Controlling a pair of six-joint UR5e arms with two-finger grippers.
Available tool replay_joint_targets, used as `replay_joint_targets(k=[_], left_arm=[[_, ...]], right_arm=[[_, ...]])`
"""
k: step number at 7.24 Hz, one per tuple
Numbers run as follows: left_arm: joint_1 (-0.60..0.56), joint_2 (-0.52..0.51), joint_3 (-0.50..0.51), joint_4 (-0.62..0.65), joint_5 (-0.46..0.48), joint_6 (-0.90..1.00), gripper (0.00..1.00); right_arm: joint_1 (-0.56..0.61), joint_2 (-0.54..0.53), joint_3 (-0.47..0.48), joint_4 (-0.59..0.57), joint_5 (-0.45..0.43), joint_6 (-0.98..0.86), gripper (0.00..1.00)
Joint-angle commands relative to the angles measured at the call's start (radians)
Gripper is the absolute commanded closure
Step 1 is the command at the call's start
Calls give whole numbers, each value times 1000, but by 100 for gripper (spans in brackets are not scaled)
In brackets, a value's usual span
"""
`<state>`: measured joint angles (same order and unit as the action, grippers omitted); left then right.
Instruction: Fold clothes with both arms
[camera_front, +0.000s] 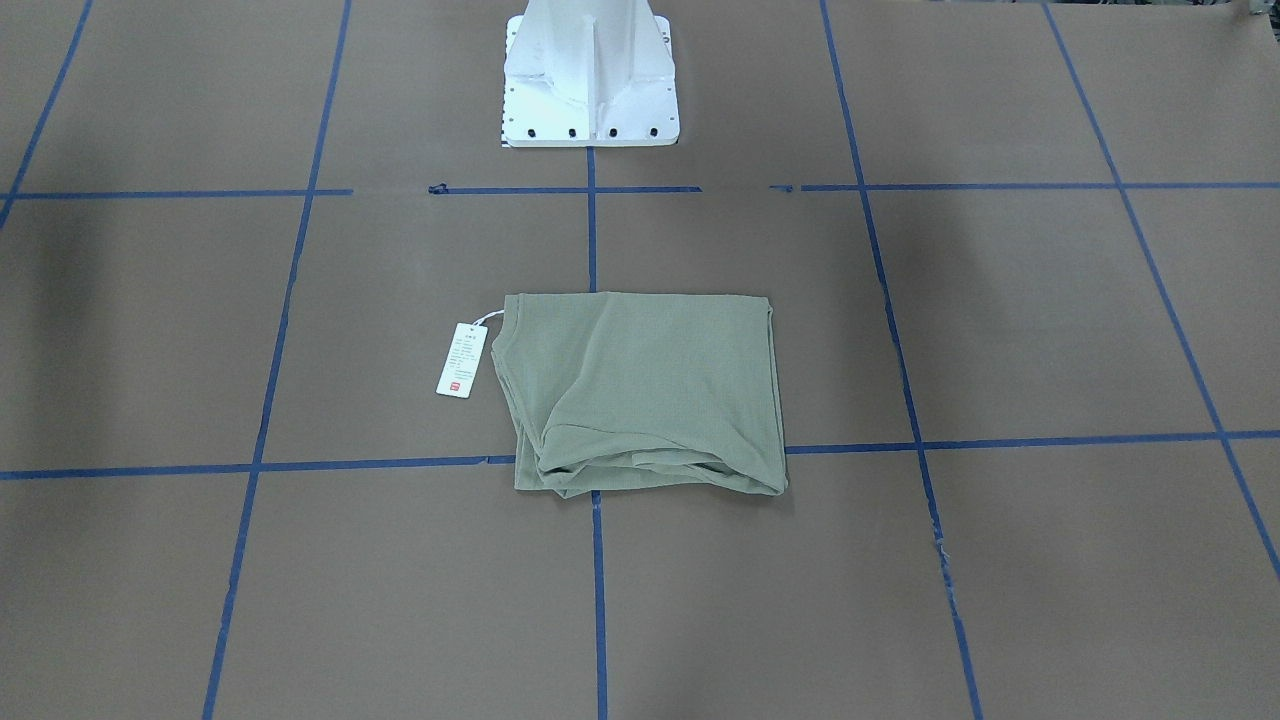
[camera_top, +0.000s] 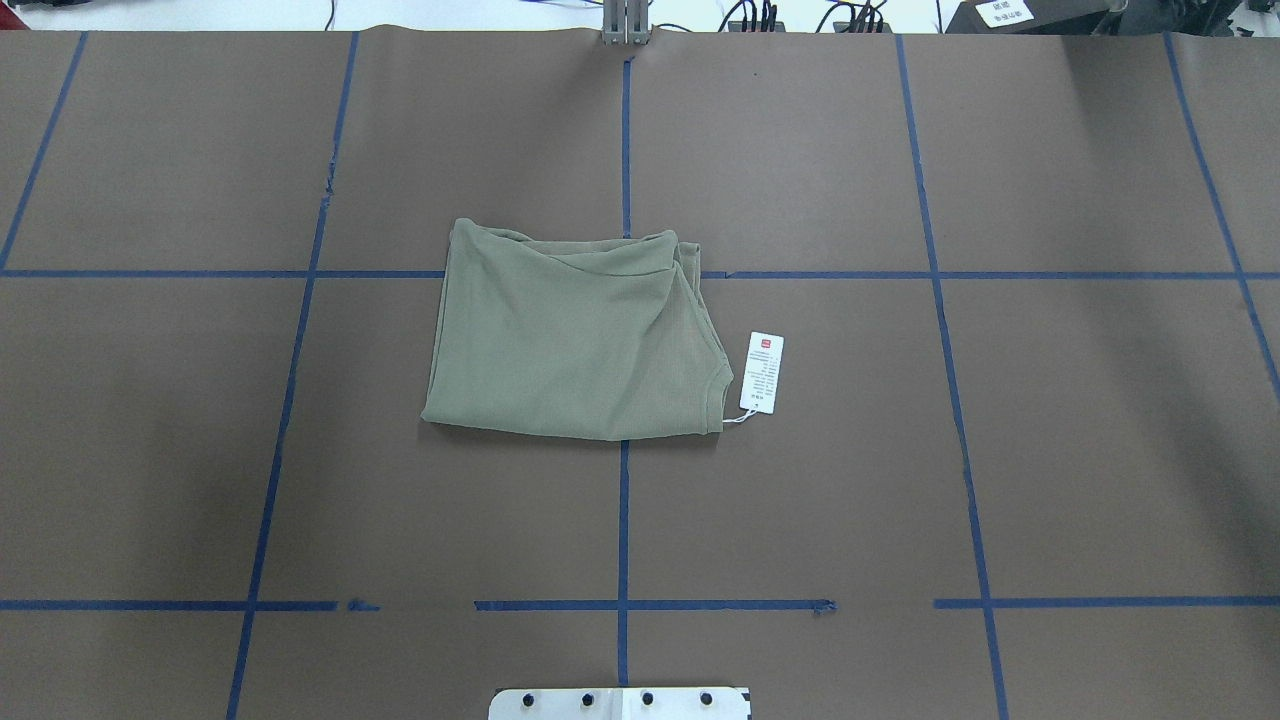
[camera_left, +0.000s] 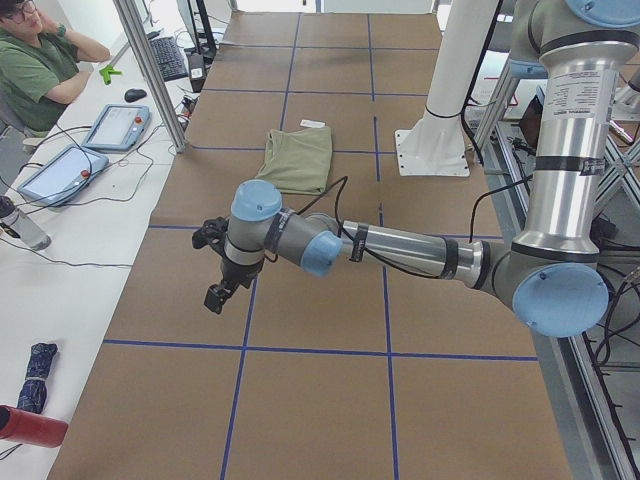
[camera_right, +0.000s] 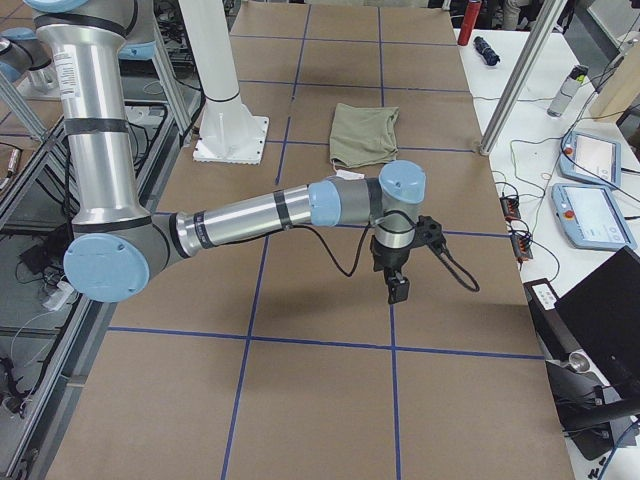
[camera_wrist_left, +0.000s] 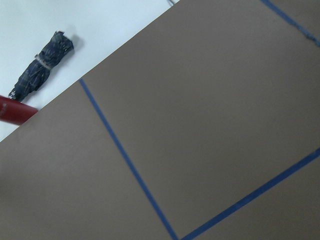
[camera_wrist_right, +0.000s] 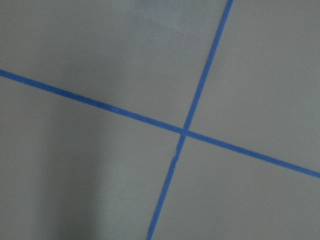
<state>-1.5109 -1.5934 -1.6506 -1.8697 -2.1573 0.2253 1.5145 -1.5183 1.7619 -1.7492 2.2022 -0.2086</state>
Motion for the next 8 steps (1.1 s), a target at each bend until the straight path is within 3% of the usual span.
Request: replay_joint_targets(k=[1,4,5,8], left_arm=[[-107,15,74,7,-15,5,0],[-114,32,91,156,-221,0,0],[-114,58,86,156,-226,0,0],[-114,72,74,156,-222,0,0]], right_arm=[[39,-104,-10,-10,13,-25,0],[44,-112,-2,3,48,131,0],[44,-125,-7,54,51,136,0],[44,-134,-6,62,51,137,0]])
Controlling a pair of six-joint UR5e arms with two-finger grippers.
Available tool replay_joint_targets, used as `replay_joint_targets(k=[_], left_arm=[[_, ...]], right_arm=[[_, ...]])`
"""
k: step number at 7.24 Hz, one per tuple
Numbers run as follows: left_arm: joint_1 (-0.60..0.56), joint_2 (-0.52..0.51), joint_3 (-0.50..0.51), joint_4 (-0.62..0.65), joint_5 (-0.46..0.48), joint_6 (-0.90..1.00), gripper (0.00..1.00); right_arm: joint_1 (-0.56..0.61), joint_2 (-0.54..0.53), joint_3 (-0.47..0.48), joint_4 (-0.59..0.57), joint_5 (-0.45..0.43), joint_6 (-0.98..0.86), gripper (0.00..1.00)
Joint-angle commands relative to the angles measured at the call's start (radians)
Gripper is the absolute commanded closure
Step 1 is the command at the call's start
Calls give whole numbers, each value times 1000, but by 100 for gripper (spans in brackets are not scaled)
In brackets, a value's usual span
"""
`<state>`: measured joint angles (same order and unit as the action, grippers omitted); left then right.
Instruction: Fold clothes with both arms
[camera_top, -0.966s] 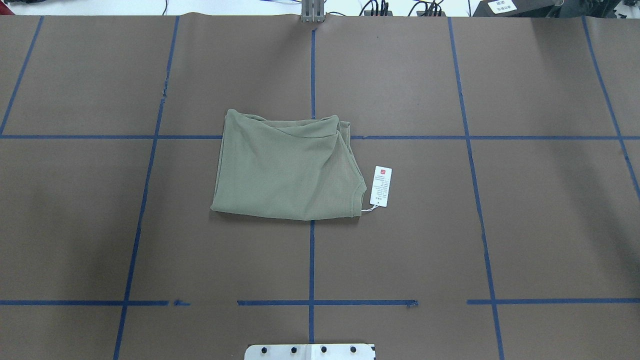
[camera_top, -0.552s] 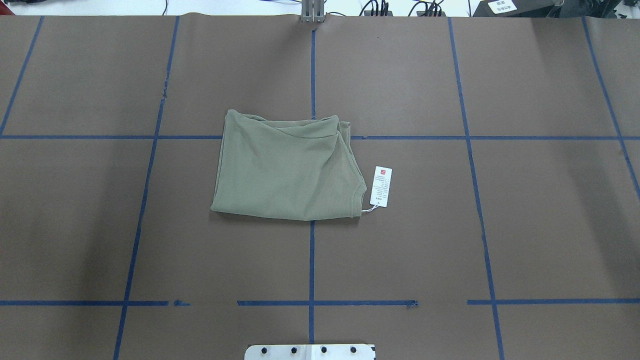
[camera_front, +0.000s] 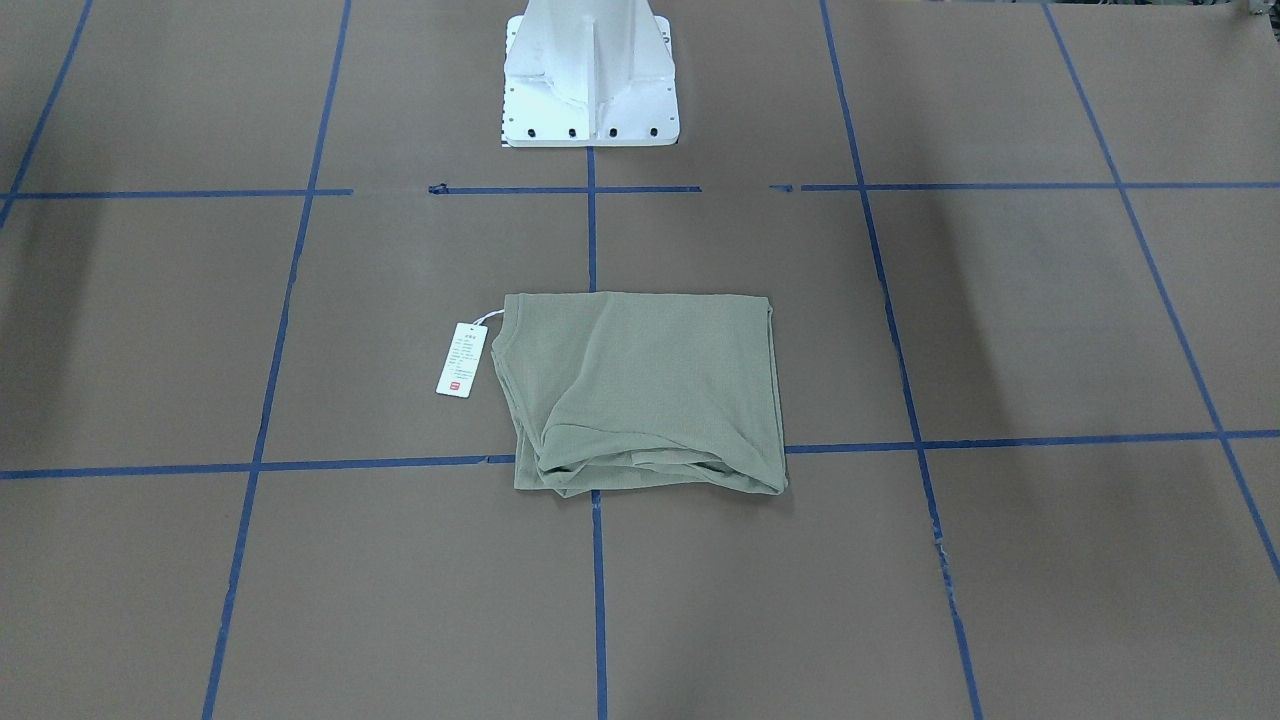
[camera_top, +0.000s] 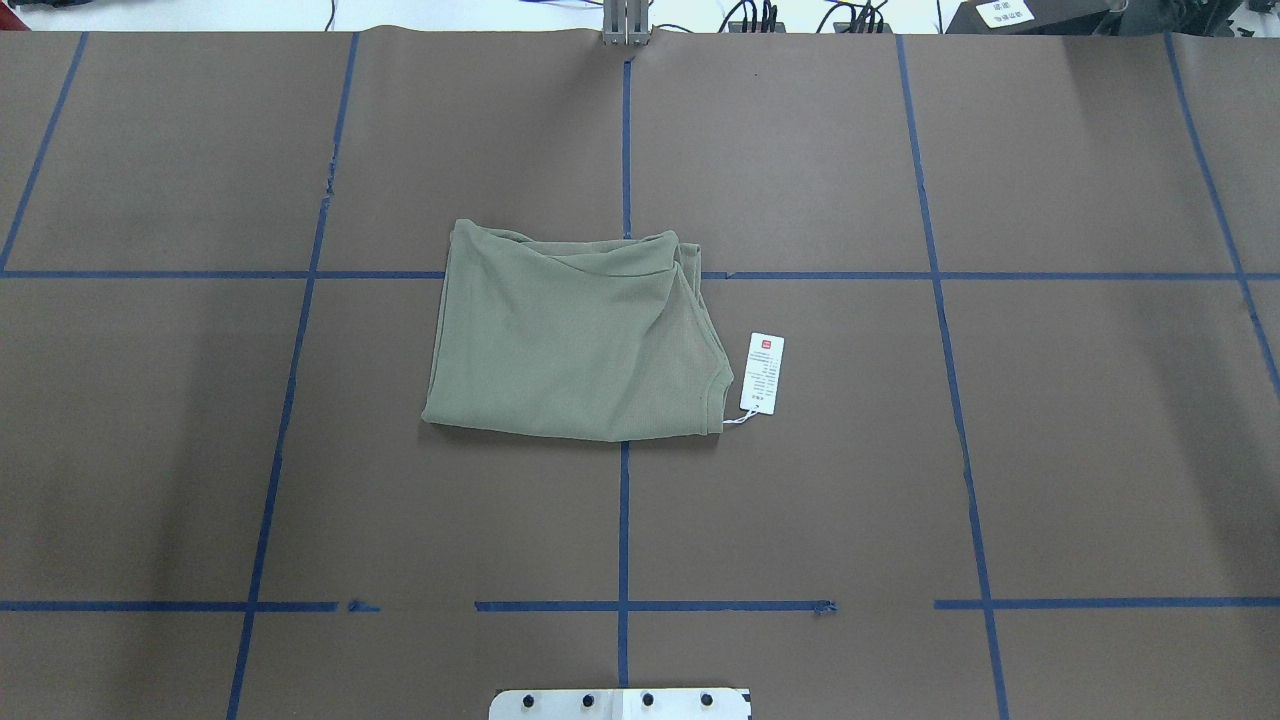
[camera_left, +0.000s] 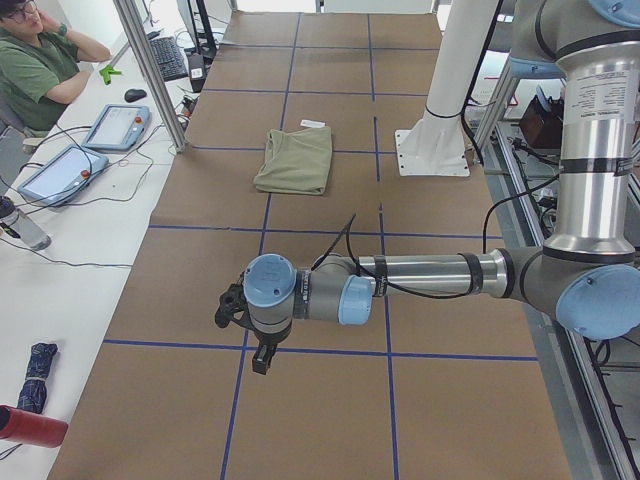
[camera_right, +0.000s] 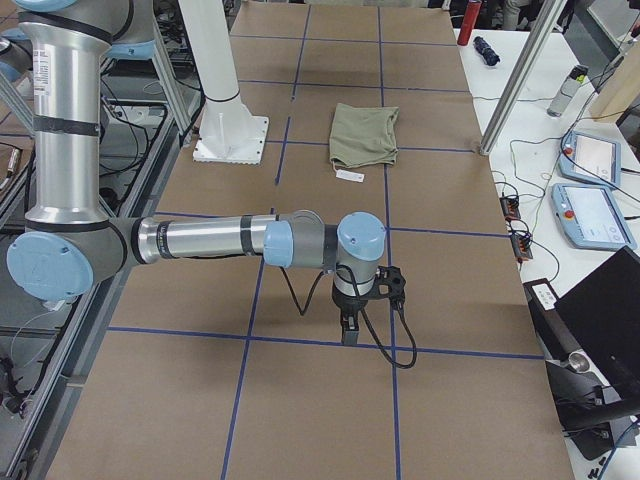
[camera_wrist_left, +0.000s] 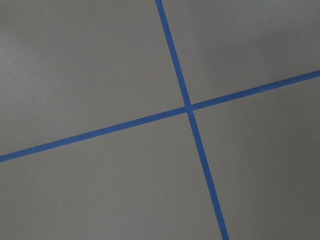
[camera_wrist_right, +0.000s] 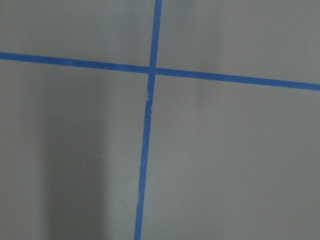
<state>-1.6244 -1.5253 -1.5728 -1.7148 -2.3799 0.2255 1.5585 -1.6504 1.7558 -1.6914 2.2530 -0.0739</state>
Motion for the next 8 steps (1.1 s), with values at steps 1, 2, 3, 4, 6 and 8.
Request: replay_joint_targets(k=[1,2,3,4,6,8], left_arm=[[1,1,-4,1,5,-2,0],[3,-4,-6,1,5,-2,0],[3,-12,-6,1,7,-2,0],[3,-6,-7,-2,5,3,0],[3,-1,-12,-6,8,6,0],[3,2,-33,-11,2,14,0]], right_arm=[[0,-2,1,4,0,0,0],[0,-2,-1,4,0,0,0],[0,-2,1,4,0,0,0],[0,-2,2,4,2,-1,0],[0,-2,2,4,2,-1,0],[-1,-2,-1,4,2,-1,0]])
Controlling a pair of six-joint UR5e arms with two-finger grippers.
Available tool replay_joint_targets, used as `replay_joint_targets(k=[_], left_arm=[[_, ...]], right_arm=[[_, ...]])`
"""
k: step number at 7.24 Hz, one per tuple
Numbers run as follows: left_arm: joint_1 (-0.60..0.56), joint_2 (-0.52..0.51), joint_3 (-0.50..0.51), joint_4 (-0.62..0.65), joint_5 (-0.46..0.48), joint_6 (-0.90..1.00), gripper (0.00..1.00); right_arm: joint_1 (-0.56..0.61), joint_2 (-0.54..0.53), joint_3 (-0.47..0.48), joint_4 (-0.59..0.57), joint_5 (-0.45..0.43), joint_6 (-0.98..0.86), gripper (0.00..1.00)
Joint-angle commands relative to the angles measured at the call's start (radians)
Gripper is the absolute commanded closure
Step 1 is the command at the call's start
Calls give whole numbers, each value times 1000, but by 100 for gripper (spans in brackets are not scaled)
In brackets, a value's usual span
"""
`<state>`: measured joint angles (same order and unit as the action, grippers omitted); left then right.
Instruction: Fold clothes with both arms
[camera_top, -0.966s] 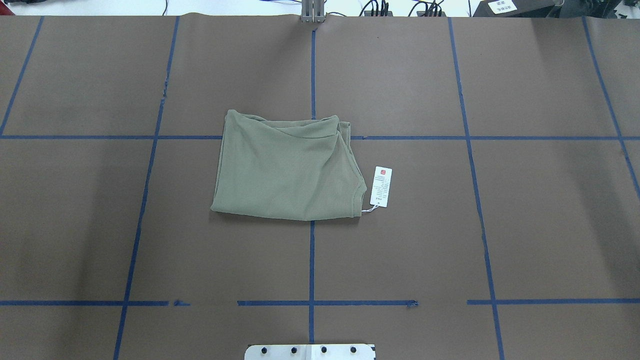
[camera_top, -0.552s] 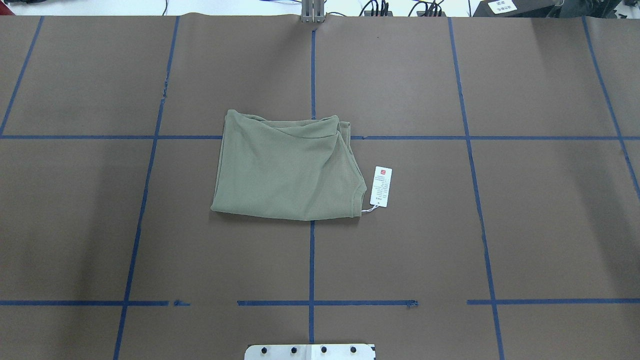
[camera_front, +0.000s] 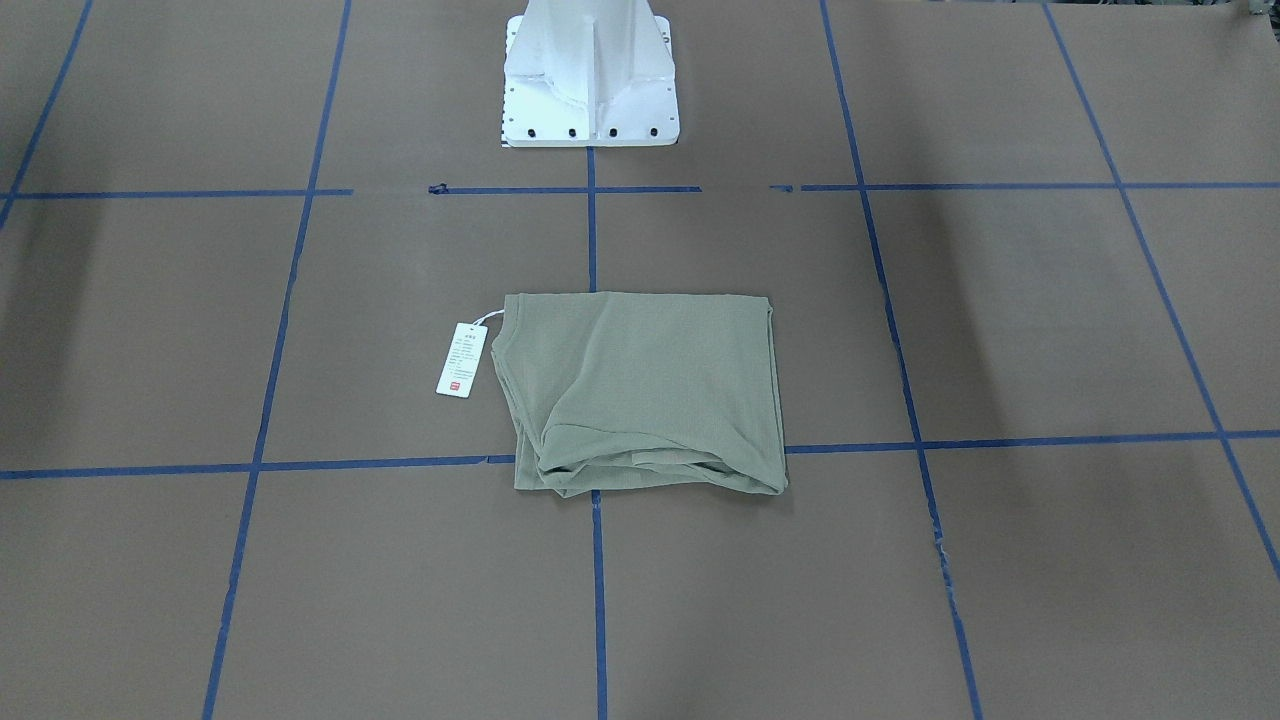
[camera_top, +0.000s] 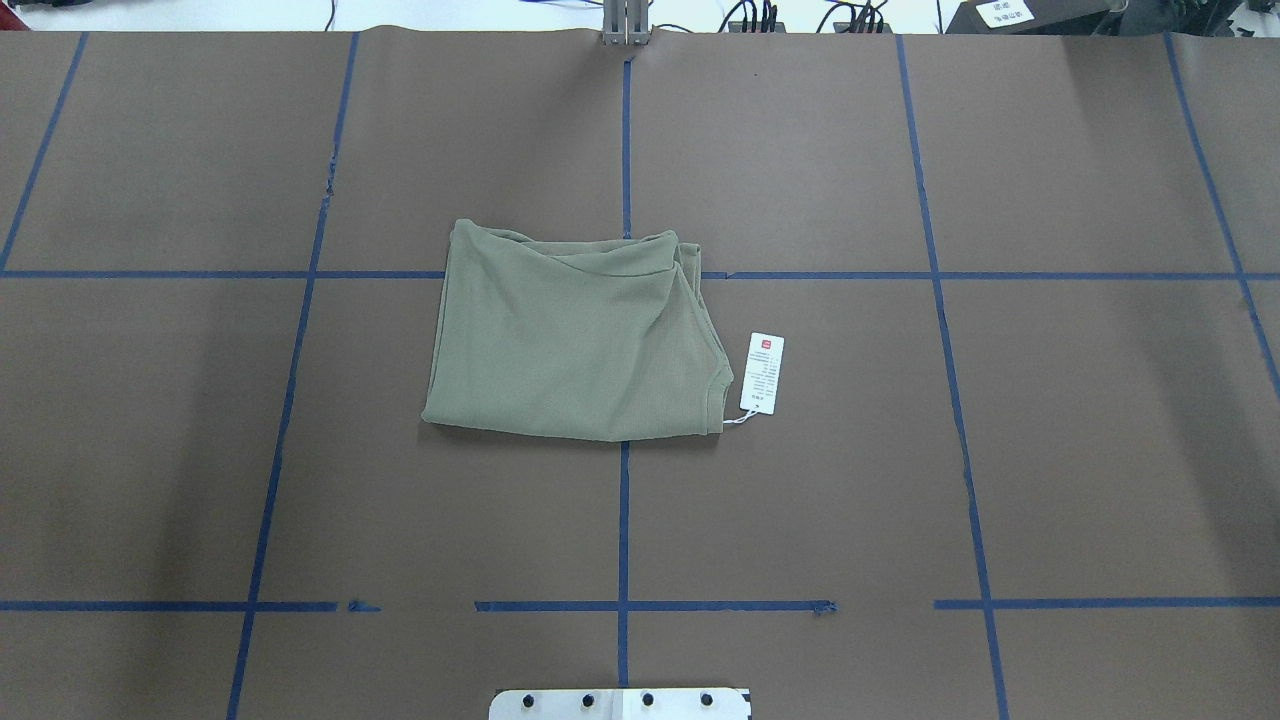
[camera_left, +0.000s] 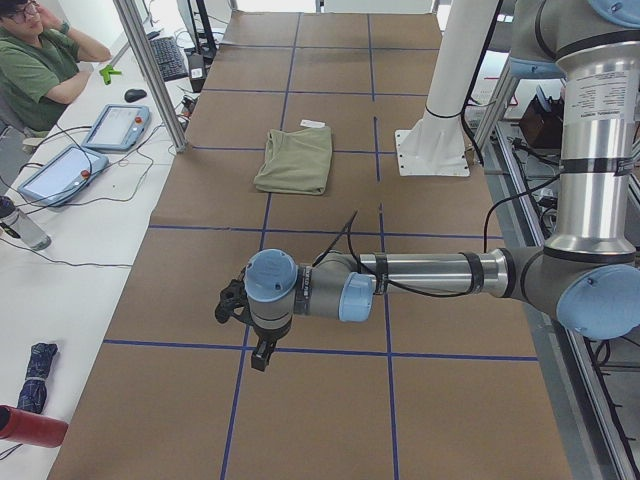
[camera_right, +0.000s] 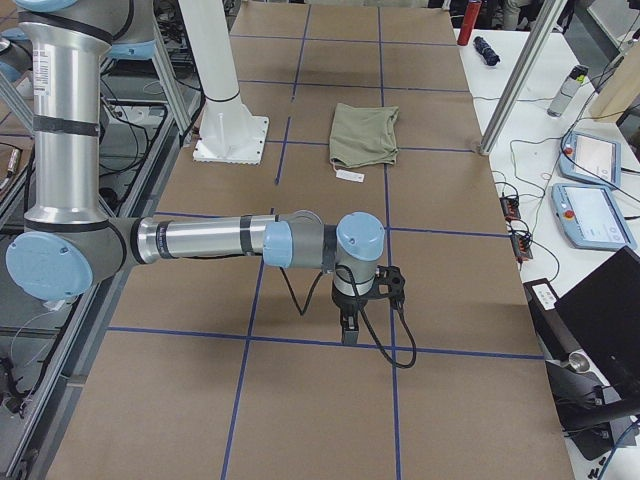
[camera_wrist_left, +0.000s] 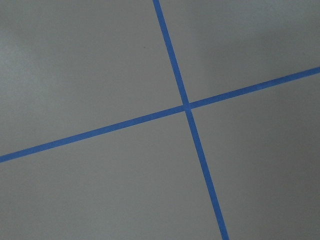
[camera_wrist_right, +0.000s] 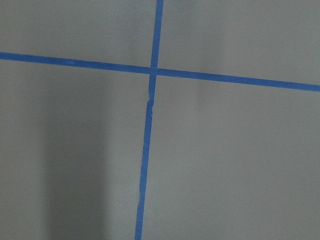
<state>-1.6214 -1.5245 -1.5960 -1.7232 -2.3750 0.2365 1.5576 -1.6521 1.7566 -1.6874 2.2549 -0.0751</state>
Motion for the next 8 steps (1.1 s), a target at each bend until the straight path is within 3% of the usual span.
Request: replay_joint_targets(k=[1,8], left_arm=[[3,1,-10,0,-1,1,0],[3,12,-10,1,2,0,0]], right_arm=[[-1,0,-2,0,0,0,0],[-2,-5,-11,0,3,0,0]])
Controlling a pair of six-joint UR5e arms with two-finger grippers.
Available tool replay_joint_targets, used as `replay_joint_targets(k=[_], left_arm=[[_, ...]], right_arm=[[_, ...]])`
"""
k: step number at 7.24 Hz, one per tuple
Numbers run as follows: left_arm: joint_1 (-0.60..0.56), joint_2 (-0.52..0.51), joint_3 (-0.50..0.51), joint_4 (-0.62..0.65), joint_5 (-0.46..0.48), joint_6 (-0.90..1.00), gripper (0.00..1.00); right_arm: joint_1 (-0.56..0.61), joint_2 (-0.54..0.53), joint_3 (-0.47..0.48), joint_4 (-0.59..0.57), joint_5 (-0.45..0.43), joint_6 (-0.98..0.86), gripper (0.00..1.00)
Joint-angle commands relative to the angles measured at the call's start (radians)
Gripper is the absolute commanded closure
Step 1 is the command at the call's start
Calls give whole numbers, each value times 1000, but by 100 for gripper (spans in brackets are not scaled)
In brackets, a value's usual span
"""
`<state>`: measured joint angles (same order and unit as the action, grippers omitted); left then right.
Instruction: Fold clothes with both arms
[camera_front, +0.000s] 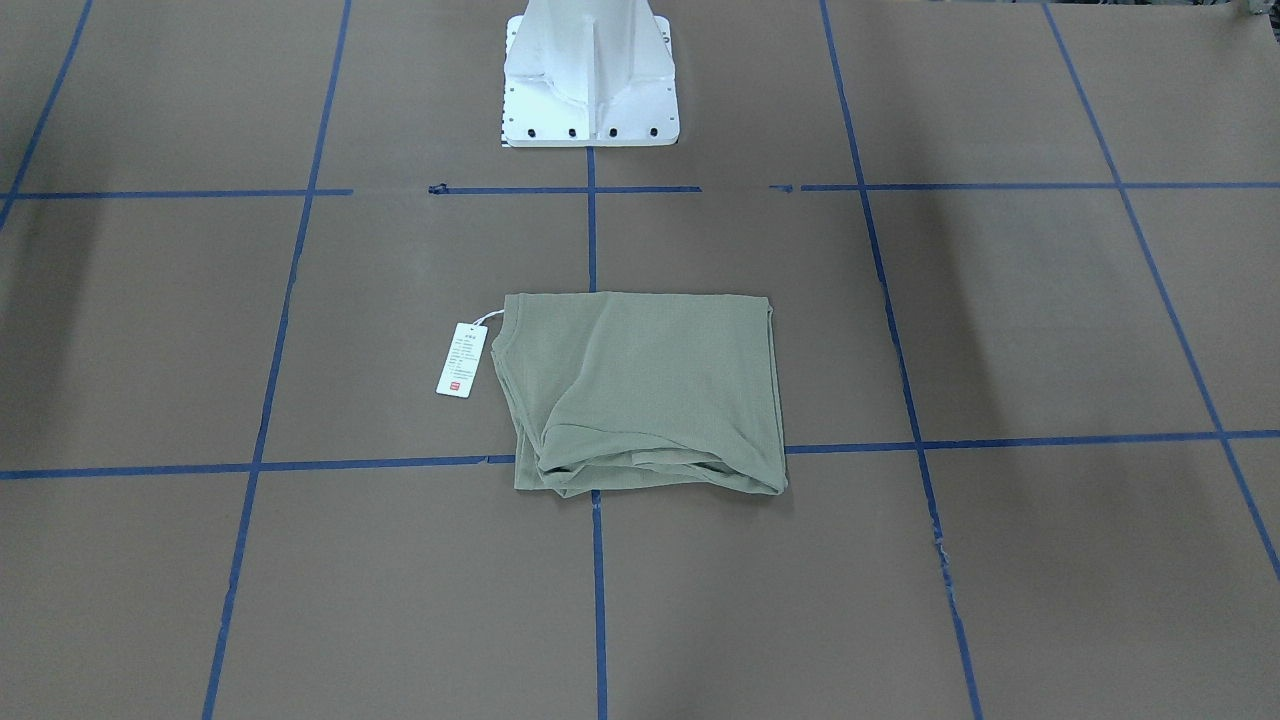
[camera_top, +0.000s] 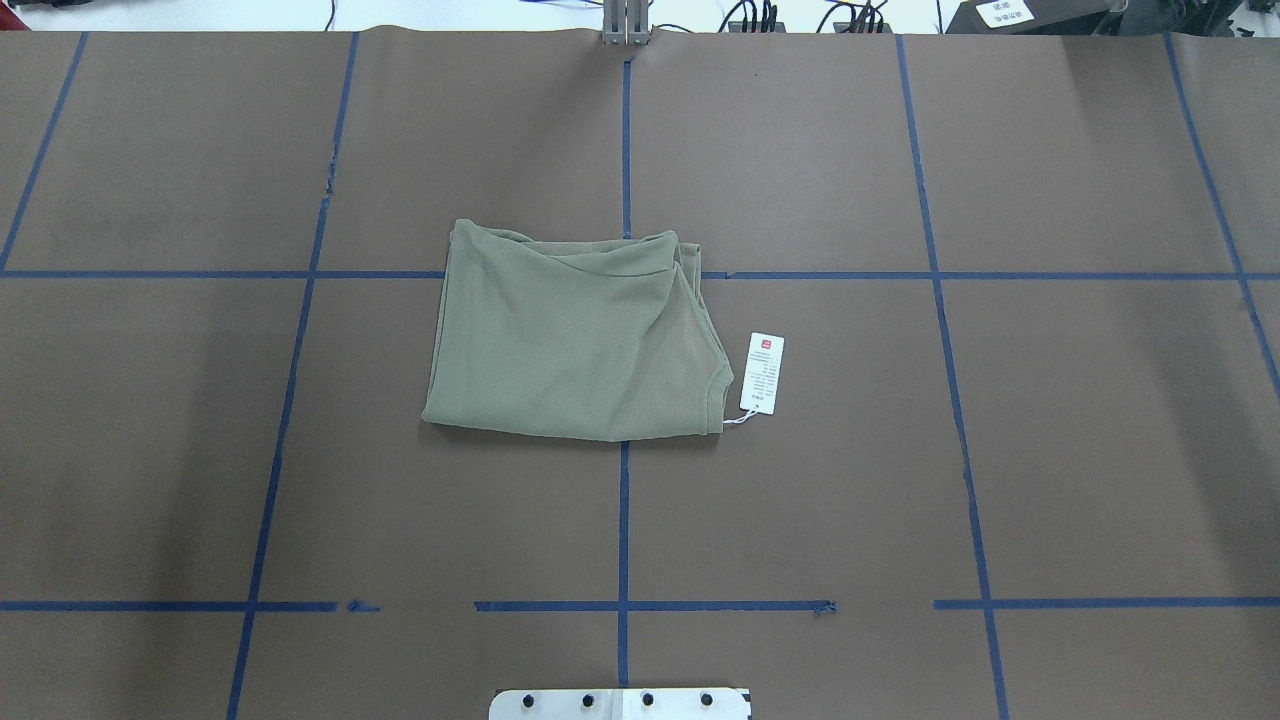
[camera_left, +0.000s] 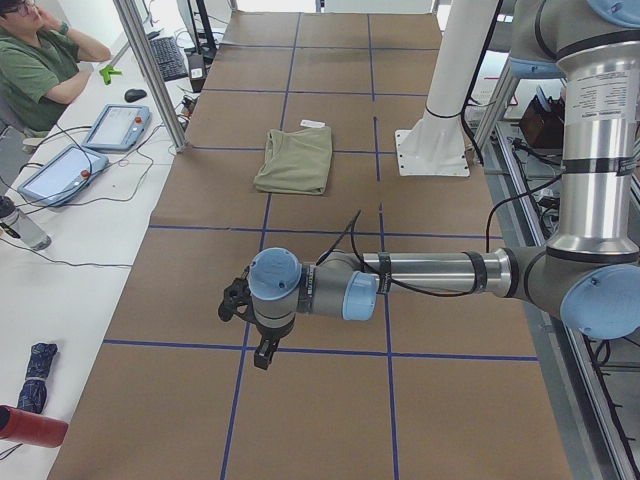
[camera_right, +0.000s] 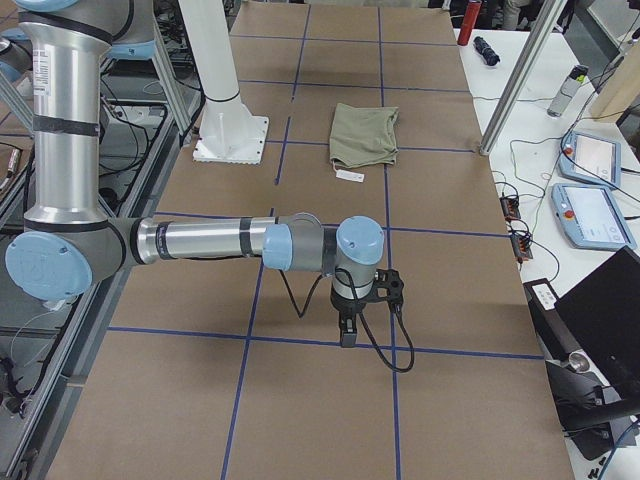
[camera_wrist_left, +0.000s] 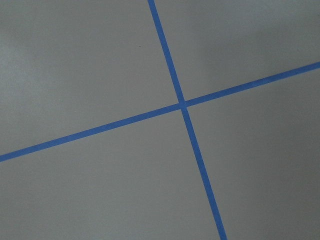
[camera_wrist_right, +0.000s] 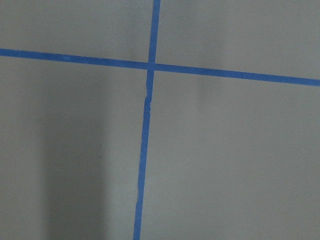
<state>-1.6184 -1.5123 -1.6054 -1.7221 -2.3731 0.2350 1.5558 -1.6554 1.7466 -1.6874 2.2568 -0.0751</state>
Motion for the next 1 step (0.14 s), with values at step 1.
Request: replay_joint_targets(k=[1], left_arm=[[0,0,-1,-1,0,1,0]], right_arm=[[0,-1,-1,0,1,0,0]])
